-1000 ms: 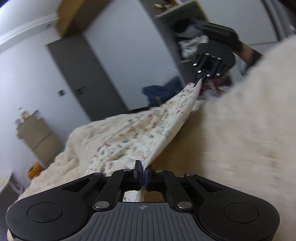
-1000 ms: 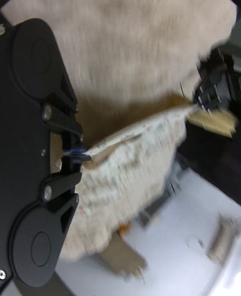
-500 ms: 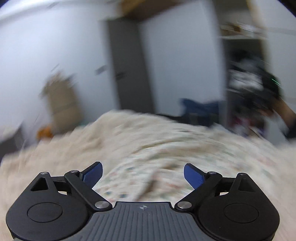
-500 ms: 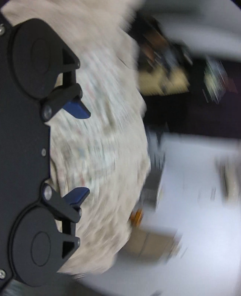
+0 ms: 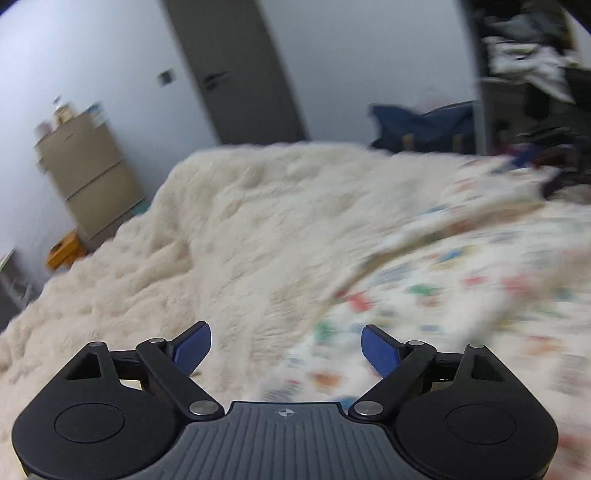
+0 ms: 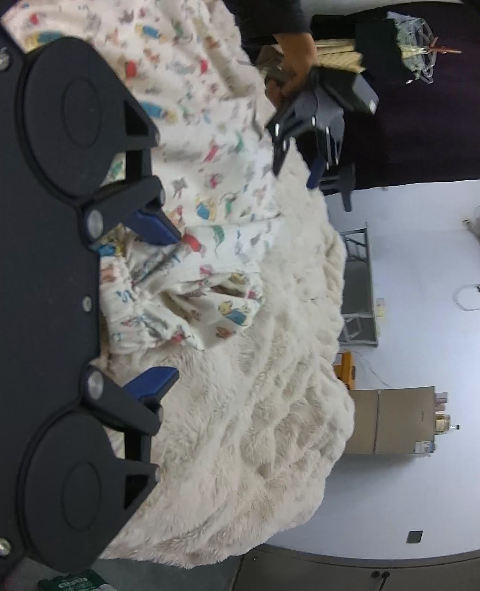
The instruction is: Fold clothes
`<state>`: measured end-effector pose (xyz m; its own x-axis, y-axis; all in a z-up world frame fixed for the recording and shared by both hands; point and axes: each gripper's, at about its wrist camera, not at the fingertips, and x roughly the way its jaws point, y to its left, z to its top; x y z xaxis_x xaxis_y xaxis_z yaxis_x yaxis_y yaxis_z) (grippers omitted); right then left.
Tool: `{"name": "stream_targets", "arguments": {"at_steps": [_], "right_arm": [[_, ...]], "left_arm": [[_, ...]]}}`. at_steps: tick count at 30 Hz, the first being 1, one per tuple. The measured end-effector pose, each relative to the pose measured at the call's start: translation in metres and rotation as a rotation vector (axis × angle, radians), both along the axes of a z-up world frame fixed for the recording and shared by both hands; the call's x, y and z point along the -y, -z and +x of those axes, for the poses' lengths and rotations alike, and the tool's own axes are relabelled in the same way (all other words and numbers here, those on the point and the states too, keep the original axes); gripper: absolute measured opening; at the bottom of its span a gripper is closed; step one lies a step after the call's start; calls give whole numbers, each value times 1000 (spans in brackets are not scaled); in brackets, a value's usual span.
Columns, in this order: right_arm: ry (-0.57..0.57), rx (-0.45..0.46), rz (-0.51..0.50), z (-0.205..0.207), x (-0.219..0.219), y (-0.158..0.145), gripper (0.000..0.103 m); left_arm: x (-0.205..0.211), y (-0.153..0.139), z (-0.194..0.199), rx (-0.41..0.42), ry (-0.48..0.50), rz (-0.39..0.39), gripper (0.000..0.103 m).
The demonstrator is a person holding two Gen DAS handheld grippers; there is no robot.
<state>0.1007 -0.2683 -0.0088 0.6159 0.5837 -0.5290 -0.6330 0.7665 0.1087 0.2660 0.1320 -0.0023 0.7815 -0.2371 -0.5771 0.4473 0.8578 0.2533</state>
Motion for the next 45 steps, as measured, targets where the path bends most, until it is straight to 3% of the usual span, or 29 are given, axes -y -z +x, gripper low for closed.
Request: {"name": "stream_targets", "arguments": {"at_steps": [1,2,4,6,8,10,11,12,15,18,20,22,24,25,26,29,31,32,33,34,36,39,43,45], "right_arm": [[3,-21,17,4,-1,1,42],[1,-21,19,5,0,1,30],[1,-15,37,7,3,1,20],[20,-16,83,6,13,-3,15],[46,-23,165,7,26,-9,13],[76,-35,228,8,37,-13,12],[89,-42,240,10,40,-15,12],[101,-49,250,11,42,-16,12],[137,-74,294,18,51,-19,12],[152,-87,343,21,63,-21,12],[162,-90,342,20,66,-23,12],[182,-98,344,21,72,-22,12],[191,-115,331,22,75,-18,12],[196,-124,325,22,76,-17,12],[201,-132,318,23,78,-15,12],[215,-158,299,24,83,-10,16],[222,-172,281,25,83,-5,21],[224,-177,269,24,81,-2,23],[226,-183,257,24,79,2,24],[234,-186,257,23,78,4,30],[250,-194,258,22,75,8,38],[284,-209,264,19,72,14,50],[338,-220,282,9,72,15,59],[372,-223,278,0,69,12,62]], "left_arm": [[-7,7,11,-15,-37,-58,87],[-14,13,21,-31,-74,-118,87],[-18,22,30,-23,-112,-164,86],[-20,31,38,-44,-108,-224,76],[-20,36,41,-115,-22,-286,28],[-16,35,42,-169,74,-284,0],[-12,35,42,-176,105,-258,0],[-3,29,40,-143,126,-170,0],[6,1,38,-28,117,-58,0],[3,-40,44,132,0,-74,0],[-1,-60,51,156,-40,-134,0],[2,-74,58,142,-83,-141,1],[-1,-71,59,80,-69,-67,36],[-5,-68,56,53,-61,-54,63],[-16,-60,54,6,-51,-45,69],[-68,-30,48,-115,-143,-41,69],[-115,-10,46,-198,-294,-64,73],[-148,1,43,-263,-410,-118,79],[-191,14,36,-339,-544,-223,79],[-211,17,31,-364,-602,-280,79],[-279,41,-7,-375,-796,-459,82],[-342,69,-55,-366,-981,-605,84],[-393,98,-119,-322,-1140,-825,84],[-399,109,-152,-277,-1155,-935,84]]}}
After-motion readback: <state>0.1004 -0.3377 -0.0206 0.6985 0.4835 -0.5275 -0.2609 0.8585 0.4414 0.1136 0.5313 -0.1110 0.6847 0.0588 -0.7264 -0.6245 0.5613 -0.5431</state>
